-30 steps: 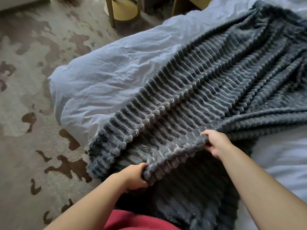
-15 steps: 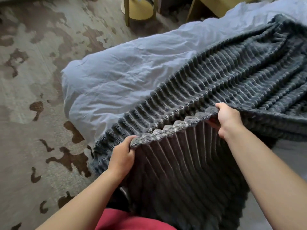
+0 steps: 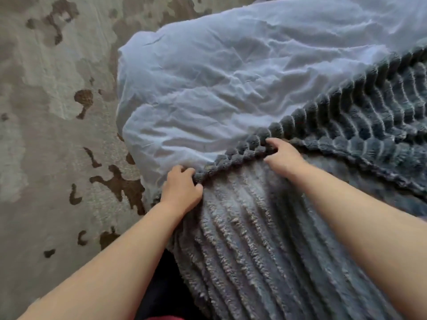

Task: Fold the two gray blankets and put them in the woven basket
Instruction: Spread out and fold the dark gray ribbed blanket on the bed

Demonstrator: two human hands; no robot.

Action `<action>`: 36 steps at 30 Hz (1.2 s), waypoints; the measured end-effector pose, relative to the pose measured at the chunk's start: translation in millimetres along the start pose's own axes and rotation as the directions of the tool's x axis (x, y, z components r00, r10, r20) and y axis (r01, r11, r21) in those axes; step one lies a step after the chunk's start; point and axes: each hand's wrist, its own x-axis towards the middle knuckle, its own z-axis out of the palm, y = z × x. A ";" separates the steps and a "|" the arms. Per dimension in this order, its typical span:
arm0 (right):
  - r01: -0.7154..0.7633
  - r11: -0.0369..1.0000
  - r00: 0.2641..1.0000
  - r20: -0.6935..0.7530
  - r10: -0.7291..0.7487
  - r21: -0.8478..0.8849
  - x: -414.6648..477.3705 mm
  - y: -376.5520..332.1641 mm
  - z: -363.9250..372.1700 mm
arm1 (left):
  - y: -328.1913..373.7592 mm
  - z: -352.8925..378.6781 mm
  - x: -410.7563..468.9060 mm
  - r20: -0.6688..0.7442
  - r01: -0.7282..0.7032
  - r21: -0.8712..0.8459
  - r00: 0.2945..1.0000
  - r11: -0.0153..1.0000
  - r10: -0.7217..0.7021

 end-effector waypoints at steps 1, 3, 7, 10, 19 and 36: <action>0.036 0.995 0.999 -0.024 -0.038 -0.089 1.0 1.5 6.2 | 2.2 0.8 1.7 -0.009 -0.041 -0.016 0.999 0.999 0.041; 0.092 0.973 0.994 -0.039 -0.103 -0.212 4.5 6.2 9.3 | 3.9 2.1 7.5 0.008 -0.130 -0.037 0.991 0.991 0.130; -0.031 0.903 0.998 -0.070 0.000 -0.428 20.3 11.2 0.1 | 10.6 -4.3 18.6 0.032 -0.272 -0.019 0.961 0.962 0.273; -0.207 0.822 0.977 -0.067 0.203 -0.531 31.0 17.5 -15.0 | 17.0 -10.7 19.4 0.025 -0.361 -0.063 0.932 0.931 0.363; 0.224 0.933 0.812 -0.475 -0.338 -0.280 69.3 -41.2 -39.4 | 5.7 -9.5 32.2 0.188 -0.049 -0.194 0.978 0.980 0.086; -0.284 0.824 0.873 -0.224 0.434 0.490 -10.9 111.5 -77.5 | 170.6 7.3 82.8 0.257 -0.228 -0.261 0.920 0.938 0.295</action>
